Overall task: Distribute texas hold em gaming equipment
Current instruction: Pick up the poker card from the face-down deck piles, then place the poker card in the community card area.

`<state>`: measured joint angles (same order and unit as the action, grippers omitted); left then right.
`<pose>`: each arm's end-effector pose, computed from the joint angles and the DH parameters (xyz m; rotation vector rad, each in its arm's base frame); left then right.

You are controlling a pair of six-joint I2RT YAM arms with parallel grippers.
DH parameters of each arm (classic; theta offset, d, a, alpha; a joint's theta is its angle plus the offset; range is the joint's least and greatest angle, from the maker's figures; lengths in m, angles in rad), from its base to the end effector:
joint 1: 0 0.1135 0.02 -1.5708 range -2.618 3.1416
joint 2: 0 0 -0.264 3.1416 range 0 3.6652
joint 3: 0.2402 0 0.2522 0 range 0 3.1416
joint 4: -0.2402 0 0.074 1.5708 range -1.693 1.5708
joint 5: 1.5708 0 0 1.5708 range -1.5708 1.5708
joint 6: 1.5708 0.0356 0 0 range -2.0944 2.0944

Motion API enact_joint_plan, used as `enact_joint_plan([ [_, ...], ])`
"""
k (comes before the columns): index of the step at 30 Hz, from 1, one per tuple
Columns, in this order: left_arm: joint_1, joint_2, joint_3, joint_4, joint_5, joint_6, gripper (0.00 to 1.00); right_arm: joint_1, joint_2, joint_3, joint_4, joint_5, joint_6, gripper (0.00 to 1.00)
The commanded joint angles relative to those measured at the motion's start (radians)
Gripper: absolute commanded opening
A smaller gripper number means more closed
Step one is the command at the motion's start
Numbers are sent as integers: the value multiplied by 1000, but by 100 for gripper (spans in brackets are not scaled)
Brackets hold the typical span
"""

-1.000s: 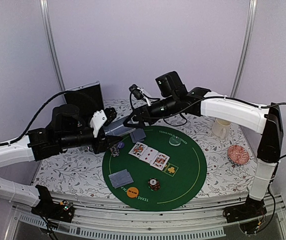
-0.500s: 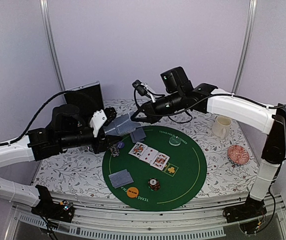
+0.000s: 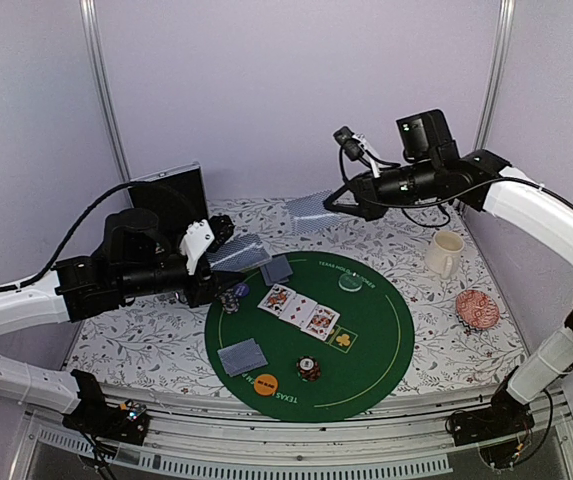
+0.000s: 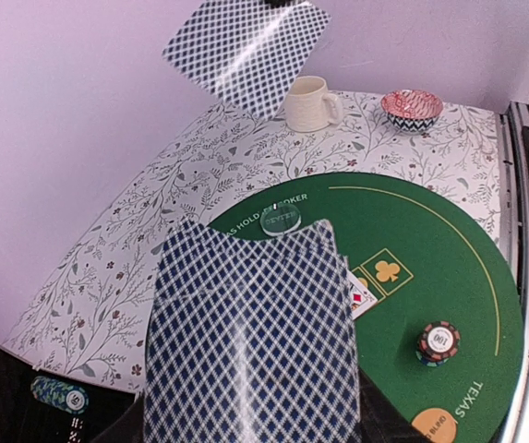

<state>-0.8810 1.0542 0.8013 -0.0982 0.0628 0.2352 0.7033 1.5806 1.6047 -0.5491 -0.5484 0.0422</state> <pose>0.1540 -0.1901 0.3022 1.0701 1.6331 -0.4909 0.2598 0.2446 0.3911 -1.0264 1.9184 1.0134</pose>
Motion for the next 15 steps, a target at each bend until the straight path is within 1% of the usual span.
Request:
enact_joint_plan([
  [1,-5,-8,-4,26,-2,4,51,-72,-104,-86,-155,49,-133,2],
  [5,-6,-6,-4,26,-3,3,51,-75,-63,-137,-338,120,-210,2],
  [8,-5,-5,-4,25,-1,2,51,-75,-17,-194,-385,161,-233,2],
  [12,-5,-6,-5,25,-3,4,51,-74,32,-279,-372,50,-305,2],
  [15,-5,-5,-5,25,-3,3,51,-56,119,-305,-365,3,-335,2],
])
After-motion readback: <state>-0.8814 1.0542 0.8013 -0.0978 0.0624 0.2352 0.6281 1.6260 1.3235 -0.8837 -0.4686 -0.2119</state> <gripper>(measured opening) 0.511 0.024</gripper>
